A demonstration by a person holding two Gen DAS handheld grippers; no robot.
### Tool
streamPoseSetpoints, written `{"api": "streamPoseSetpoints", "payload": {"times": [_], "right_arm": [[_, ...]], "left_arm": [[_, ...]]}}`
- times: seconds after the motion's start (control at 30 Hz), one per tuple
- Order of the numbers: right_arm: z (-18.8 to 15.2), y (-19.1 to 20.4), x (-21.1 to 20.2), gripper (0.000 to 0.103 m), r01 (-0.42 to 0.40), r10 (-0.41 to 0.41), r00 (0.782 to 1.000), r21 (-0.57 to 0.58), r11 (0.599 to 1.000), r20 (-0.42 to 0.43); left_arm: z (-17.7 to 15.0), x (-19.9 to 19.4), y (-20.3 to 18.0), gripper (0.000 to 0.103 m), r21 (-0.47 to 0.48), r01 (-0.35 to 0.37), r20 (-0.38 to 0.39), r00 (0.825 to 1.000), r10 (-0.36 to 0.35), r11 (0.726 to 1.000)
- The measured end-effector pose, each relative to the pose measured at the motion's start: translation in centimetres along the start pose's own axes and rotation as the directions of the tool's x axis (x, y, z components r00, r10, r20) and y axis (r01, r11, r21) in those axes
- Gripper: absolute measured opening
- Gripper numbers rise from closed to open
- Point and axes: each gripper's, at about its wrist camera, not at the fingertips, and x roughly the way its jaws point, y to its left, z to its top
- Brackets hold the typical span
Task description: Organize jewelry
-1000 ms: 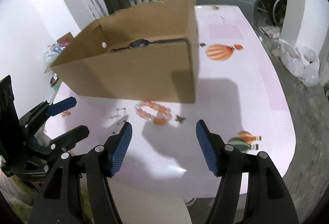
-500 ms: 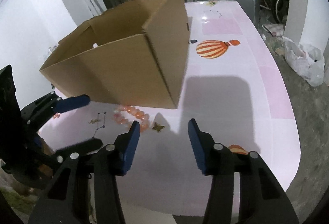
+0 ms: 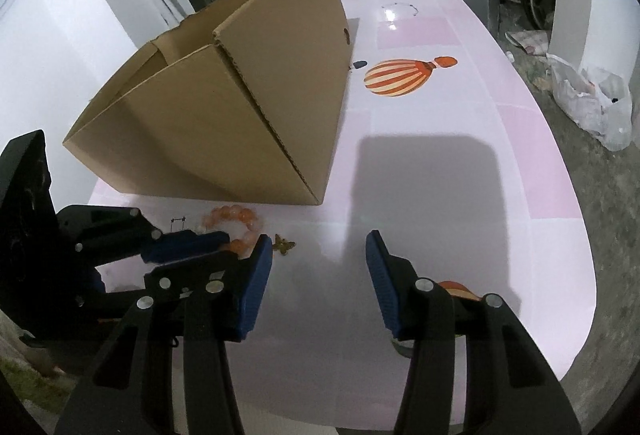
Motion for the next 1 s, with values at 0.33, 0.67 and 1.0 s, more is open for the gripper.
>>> {"api": "streamPoseSetpoints", "payload": {"times": [0.33,0.67,1.0], "right_arm": [[-0.3,1.5,-0.2,0.048,-0.016,0.016,1.000,-0.055,0.998,-0.002],[-0.6,3.5,0.3,0.038,0.048,-0.047,0.999,-0.133,0.990,0.009],[-0.9,4.4,1.3,0.026,0.112,-0.111,0.994,-0.121,0.986,0.011]], "left_arm": [[-3.0,-2.2,2.3,0.008,-0.107,-0.066,-0.044,0.997,0.062,0.992],[-4.8,-3.8,4.9,0.008,-0.223,-0.118,-0.065,0.992,0.106,0.968],[-4.6,-3.4,4.5,0.008,-0.251,-0.105,-0.054,0.994,0.094,0.962]]}}
